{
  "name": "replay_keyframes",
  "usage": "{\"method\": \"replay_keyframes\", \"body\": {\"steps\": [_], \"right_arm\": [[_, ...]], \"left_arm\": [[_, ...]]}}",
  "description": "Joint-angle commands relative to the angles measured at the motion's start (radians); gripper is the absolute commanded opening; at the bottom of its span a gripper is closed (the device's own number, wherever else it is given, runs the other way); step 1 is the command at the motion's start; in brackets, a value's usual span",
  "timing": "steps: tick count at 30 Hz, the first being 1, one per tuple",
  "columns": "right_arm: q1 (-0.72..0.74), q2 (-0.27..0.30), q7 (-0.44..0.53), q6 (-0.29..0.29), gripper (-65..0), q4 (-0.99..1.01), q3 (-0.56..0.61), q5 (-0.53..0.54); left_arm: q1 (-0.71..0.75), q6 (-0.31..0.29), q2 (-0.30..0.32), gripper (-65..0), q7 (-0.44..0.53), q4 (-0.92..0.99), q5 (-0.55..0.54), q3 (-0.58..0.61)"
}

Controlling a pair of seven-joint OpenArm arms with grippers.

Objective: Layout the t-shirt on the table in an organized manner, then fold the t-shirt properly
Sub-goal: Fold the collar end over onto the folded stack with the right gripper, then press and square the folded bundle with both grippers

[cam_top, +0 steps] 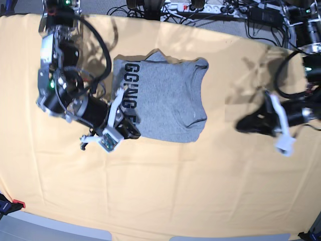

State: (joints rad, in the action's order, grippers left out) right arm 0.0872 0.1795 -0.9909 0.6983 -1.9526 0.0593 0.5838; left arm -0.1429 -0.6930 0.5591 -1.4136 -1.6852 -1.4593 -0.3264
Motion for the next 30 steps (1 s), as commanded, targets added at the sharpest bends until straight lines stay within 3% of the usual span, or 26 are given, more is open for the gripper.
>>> {"method": "replay_keyframes", "body": {"steps": [1, 6, 10, 17, 25, 30], "right_arm": [[0.045, 0.005, 0.029, 0.000, -65.0, 0.029, 0.001, 0.013], [0.157, 0.019, 0.026, 0.000, -65.0, 0.245, 0.002, 0.013], [0.242, 0.030, 0.003, 0.000, -65.0, 0.413, 0.009, 0.018], [0.314, 0.075, -0.044, 0.000, -65.0, 0.562, 0.132, 0.013], [0.314, 0.134, -0.098, 0.000, -65.0, 0.562, 0.280, 0.029], [0.314, 0.140, -0.211, 0.000, -65.0, 0.557, 0.294, 0.157]], "left_arm": [[-0.018, -0.005, 0.014, -65.0, 0.017, -0.046, -0.024, 0.030], [-0.018, -0.005, -0.037, -65.0, 0.017, -0.152, -0.024, 0.207], [-0.013, -0.005, -0.095, -65.0, 0.017, -0.153, 0.051, 0.328], [0.027, -0.005, -0.129, -65.0, 0.017, -0.153, 0.307, 0.513], [0.051, -0.005, -0.110, -65.0, 0.021, -0.102, 0.426, 0.556], [0.014, -0.005, -0.105, -65.0, 0.097, -0.034, 0.513, 0.557]]}}
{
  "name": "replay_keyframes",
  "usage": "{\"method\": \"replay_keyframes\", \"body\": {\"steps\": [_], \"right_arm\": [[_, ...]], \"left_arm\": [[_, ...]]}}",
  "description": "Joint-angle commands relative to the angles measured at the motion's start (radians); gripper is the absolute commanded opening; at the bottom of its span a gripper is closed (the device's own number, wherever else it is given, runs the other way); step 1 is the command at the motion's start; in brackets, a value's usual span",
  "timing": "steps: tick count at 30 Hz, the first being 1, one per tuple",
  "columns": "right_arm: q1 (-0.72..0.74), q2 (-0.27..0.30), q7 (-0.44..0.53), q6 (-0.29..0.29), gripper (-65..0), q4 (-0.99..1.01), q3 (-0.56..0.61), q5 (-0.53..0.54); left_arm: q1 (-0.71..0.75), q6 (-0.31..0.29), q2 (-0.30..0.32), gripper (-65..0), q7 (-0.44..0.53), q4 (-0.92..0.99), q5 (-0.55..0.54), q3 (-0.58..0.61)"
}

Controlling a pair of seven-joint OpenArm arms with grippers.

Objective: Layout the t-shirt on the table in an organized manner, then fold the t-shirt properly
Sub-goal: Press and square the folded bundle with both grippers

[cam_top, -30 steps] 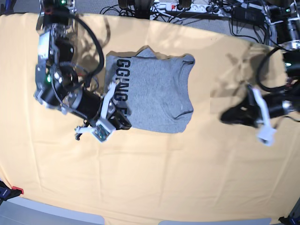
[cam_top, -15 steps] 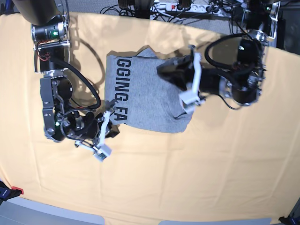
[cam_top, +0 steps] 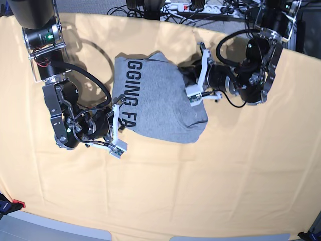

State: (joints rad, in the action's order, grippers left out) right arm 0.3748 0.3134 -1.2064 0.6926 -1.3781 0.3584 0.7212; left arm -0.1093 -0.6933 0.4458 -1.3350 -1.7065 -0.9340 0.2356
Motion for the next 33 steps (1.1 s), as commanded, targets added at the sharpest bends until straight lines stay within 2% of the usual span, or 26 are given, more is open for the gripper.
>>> {"method": "replay_keyframes", "body": {"steps": [1, 6, 8, 13, 17, 19, 21, 24, 27, 30, 33], "right_arm": [[0.026, 0.006, -0.018, 0.006, -65.0, -0.021, -0.005, 0.045], [0.012, 0.006, -0.139, 0.006, -65.0, -0.032, -0.006, 0.155], [0.007, 0.006, -0.187, 0.006, -65.0, -0.045, -0.006, 0.193], [-0.033, 0.061, -0.190, 0.006, -65.0, -0.141, -0.007, 0.338], [-0.105, 0.136, -0.190, -0.035, -65.0, -0.256, -0.016, 0.451], [-0.167, 0.153, -0.190, -0.021, -65.0, -0.315, -0.050, 0.454], [-0.232, 0.152, -0.190, -0.018, -65.0, -0.364, -0.104, 0.451], [-0.311, 0.152, -0.190, -0.015, -65.0, -0.419, -0.198, 0.452], [-0.359, 0.152, -0.149, 0.006, -65.0, -0.451, -0.303, 0.450], [-0.381, 0.136, -0.105, 0.006, -65.0, -0.451, -0.393, 0.449], [-0.383, 0.094, -0.052, 0.006, -65.0, -0.451, -0.418, 0.359]], "left_arm": [[-0.034, -0.005, 0.012, -65.0, 0.026, -0.001, -0.007, -0.005], [-0.111, -0.005, 0.026, -65.0, 0.041, 0.055, -0.005, -0.005], [-0.146, -0.005, 0.025, -65.0, 0.075, 0.086, -0.003, -0.005], [-0.246, -0.005, 0.025, -65.0, 0.214, 0.213, 0.149, 0.070], [-0.345, -0.005, 0.025, -65.0, 0.316, 0.339, 0.252, 0.184], [-0.396, -0.005, 0.025, -65.0, 0.319, 0.372, 0.249, 0.228], [-0.444, -0.005, 0.025, -65.0, 0.279, 0.372, 0.229, 0.237], [-0.528, -0.005, 0.033, -65.0, 0.170, 0.357, 0.106, 0.197], [-0.602, -0.005, 0.060, -65.0, 0.056, 0.349, -0.103, 0.094], [-0.629, -0.005, 0.096, -65.0, -0.061, 0.349, -0.332, -0.064], [-0.604, -0.005, 0.146, -65.0, -0.061, 0.350, -0.501, -0.222]]}}
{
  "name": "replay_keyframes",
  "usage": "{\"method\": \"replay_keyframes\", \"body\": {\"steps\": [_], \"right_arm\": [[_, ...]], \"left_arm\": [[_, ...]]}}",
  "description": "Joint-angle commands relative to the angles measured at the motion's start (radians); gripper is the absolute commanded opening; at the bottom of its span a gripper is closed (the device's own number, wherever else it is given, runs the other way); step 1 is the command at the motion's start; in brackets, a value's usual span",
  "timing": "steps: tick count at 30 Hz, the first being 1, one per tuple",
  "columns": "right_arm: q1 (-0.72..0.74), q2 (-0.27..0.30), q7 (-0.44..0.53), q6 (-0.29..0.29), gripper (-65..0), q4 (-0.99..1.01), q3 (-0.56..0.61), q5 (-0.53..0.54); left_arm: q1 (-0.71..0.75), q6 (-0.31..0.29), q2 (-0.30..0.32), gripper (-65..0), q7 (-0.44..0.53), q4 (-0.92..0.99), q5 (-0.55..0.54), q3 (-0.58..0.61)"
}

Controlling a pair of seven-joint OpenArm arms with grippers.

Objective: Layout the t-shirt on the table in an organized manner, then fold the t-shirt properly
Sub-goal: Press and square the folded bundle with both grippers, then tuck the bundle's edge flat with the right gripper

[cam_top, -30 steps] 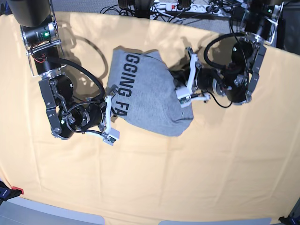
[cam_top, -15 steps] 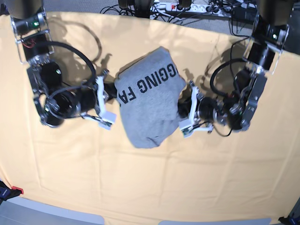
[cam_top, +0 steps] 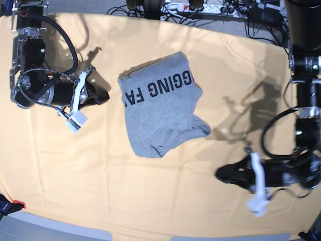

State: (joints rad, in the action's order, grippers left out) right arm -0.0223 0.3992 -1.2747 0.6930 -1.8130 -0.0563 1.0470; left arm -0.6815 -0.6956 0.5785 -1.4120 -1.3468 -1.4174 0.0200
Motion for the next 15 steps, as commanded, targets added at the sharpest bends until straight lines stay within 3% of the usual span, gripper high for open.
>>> {"method": "replay_keyframes", "body": {"steps": [1, 6, 9, 11, 15], "right_arm": [[0.014, -0.005, 0.049, 0.005, -65.0, -0.014, -0.001, -0.019], [0.017, -0.073, 0.193, 0.005, -65.0, 0.047, -0.001, -0.202], [0.016, -0.107, 0.159, 0.005, -65.0, 0.084, -0.001, -0.199], [0.013, -0.126, 0.069, 0.005, -65.0, 0.093, -0.001, -0.129], [-0.008, -0.133, -0.088, 0.005, -65.0, 0.093, -0.001, 0.151]], "left_arm": [[-0.014, -0.003, 0.029, -65.0, 0.016, -0.010, -0.043, -0.051], [0.094, -0.003, 0.073, -65.0, 0.016, -0.010, -0.063, -0.224], [0.156, -0.003, 0.082, -65.0, 0.016, -0.010, -0.066, -0.304], [0.190, -0.003, 0.087, -65.0, 0.016, -0.010, -0.066, -0.344], [0.230, -0.003, 0.098, -65.0, 0.016, -0.010, -0.066, -0.355]]}}
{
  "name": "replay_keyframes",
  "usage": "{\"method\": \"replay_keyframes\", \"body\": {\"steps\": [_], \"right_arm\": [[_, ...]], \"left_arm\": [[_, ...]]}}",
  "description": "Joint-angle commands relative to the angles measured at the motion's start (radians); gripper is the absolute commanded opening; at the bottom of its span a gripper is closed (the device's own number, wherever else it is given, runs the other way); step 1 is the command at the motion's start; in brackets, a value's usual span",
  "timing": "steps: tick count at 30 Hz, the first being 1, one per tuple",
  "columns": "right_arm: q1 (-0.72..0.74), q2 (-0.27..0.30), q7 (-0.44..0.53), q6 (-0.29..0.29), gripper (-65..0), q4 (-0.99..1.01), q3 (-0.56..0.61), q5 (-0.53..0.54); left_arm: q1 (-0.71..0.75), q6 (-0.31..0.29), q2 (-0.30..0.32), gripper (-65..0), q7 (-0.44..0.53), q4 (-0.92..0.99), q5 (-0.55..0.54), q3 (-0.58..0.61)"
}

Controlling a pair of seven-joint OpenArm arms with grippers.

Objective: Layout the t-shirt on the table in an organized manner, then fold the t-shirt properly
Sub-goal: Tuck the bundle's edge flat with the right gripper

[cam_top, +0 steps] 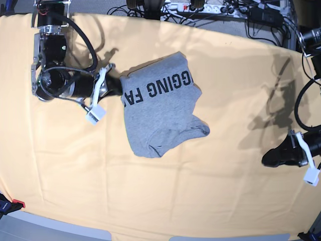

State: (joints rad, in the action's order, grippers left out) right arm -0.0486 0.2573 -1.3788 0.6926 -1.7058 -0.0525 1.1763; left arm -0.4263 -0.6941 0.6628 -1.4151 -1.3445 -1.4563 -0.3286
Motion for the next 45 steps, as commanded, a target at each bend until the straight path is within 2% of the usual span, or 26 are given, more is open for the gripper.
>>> {"method": "replay_keyframes", "body": {"steps": [1, 4, 17, 21, 23, 25, 27, 30, 34, 38, 40, 42, 45], "right_arm": [[0.010, 0.009, -0.004, 0.006, -65.0, -0.016, -0.005, 0.073], [-0.024, 0.009, -0.017, 0.006, -65.0, -0.026, -0.005, 0.156], [-0.290, 0.009, -0.017, 0.006, -65.0, -0.208, -0.007, 0.147], [-0.318, 0.009, -0.017, 0.006, -65.0, -0.291, -0.008, 0.049], [-0.317, 0.009, -0.004, 0.006, -65.0, -0.324, -0.008, -0.046], [-0.317, 0.009, 0.072, 0.006, -65.0, -0.351, -0.008, -0.164], [-0.317, 0.009, 0.138, 0.006, -65.0, -0.372, -0.008, -0.225], [-0.317, 0.009, 0.190, 0.006, -65.0, -0.406, -0.008, -0.212], [-0.317, 0.009, 0.174, 0.006, -65.0, -0.494, -0.016, -0.209], [-0.325, 0.009, 0.176, 0.006, -65.0, -0.639, -0.072, -0.208], [-0.338, 0.009, 0.188, 0.006, -65.0, -0.650, -0.087, -0.178], [-0.340, 0.005, 0.201, 0.006, -65.0, -0.650, -0.076, -0.124], [-0.329, 0.003, 0.257, 0.006, -65.0, -0.631, -0.024, -0.150]], "left_arm": [[-0.019, -0.004, 0.014, -65.0, 0.019, -0.012, -0.027, -0.006], [-0.014, -0.004, 0.014, -65.0, 0.019, -0.012, -0.027, -0.006], [-0.003, -0.004, 0.017, -65.0, 0.019, -0.012, -0.027, -0.005], [0.000, -0.004, 0.019, -65.0, 0.019, -0.012, -0.027, -0.005], [0.000, -0.004, 0.019, -65.0, 0.019, -0.012, -0.027, -0.006], [0.000, -0.004, 0.019, -65.0, 0.019, -0.012, -0.027, -0.006], [0.000, -0.004, 0.019, -65.0, 0.019, -0.012, -0.027, -0.006], [0.003, -0.004, 0.019, -65.0, 0.019, -0.012, -0.027, -0.006], [0.031, -0.004, 0.018, -65.0, 0.019, -0.016, -0.027, -0.006], [0.065, -0.004, 0.010, -65.0, 0.019, -0.018, -0.027, -0.006], [0.079, -0.004, -0.001, -65.0, 0.019, -0.018, -0.027, -0.006], [0.086, -0.004, -0.007, -65.0, 0.019, -0.018, -0.027, -0.006], [0.085, -0.004, -0.012, -65.0, 0.019, -0.018, -0.027, -0.006]]}}
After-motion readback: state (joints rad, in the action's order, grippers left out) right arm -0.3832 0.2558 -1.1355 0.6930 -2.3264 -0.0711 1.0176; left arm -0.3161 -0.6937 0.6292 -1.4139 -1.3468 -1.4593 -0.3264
